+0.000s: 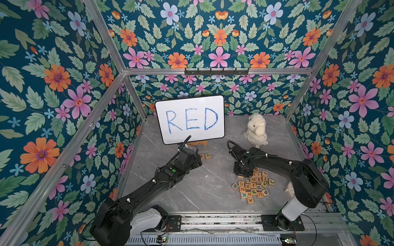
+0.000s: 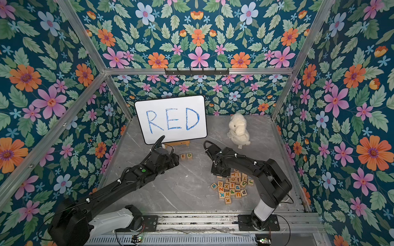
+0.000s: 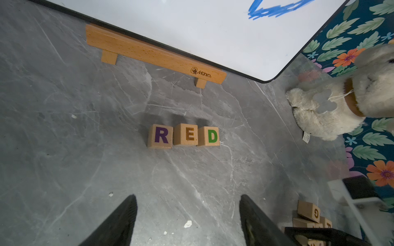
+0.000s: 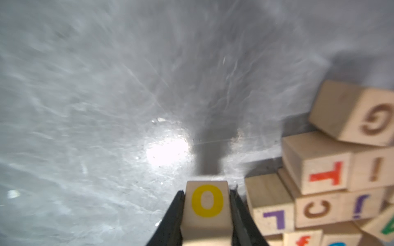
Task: Assemble the uppercase word "red" with letter blocks
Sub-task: Pick up the letter block from the center of the board, then place the letter block at the center of the board.
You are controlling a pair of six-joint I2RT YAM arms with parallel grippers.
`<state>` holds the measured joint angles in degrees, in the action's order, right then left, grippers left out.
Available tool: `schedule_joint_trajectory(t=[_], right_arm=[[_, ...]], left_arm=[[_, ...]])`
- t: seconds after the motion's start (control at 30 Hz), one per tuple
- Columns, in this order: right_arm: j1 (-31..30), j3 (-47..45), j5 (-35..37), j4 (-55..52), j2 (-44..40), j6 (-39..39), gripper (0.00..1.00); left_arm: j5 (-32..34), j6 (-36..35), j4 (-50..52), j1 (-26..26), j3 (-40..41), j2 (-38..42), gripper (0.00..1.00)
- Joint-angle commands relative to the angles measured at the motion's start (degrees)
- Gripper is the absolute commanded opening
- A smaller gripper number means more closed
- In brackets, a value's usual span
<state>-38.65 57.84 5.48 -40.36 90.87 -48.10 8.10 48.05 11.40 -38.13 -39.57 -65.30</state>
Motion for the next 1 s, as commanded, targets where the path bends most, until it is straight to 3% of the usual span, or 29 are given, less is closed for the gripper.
schedule_joint_trajectory(t=[0.0, 0.17, 0.3, 0.4, 0.57, 0.97], right_arm=[[-0.10, -6.45, 9.76, 13.72, -5.26, 3.47, 0.21], [-0.19, -21.55, 17.93, 43.98, -13.90, 13.05, 0.24], [-0.93, -28.35, 20.20, 59.82, -13.53, 18.25, 0.25], [-2.02, -28.58, 20.01, 61.03, -11.09, 19.08, 0.26], [-6.57, -27.70, 26.35, 61.01, -6.20, 20.64, 0.26], [-7.39, -29.72, 25.34, 55.19, -4.56, 15.27, 0.30]], left_arm=[[0.89, -0.09, -0.81, 0.00, -0.12, -0.24, 0.78], [0.20, -0.29, -1.64, -0.10, -0.45, -1.07, 0.78], [0.04, -0.44, -1.64, -0.07, -0.83, -1.59, 0.78], [0.00, -0.42, -1.73, -0.09, -0.82, -1.59, 0.77], [0.21, -0.59, -1.73, -0.06, -0.55, -1.40, 0.78], [0.35, -1.19, -1.91, -0.08, -0.24, -1.24, 0.78]])
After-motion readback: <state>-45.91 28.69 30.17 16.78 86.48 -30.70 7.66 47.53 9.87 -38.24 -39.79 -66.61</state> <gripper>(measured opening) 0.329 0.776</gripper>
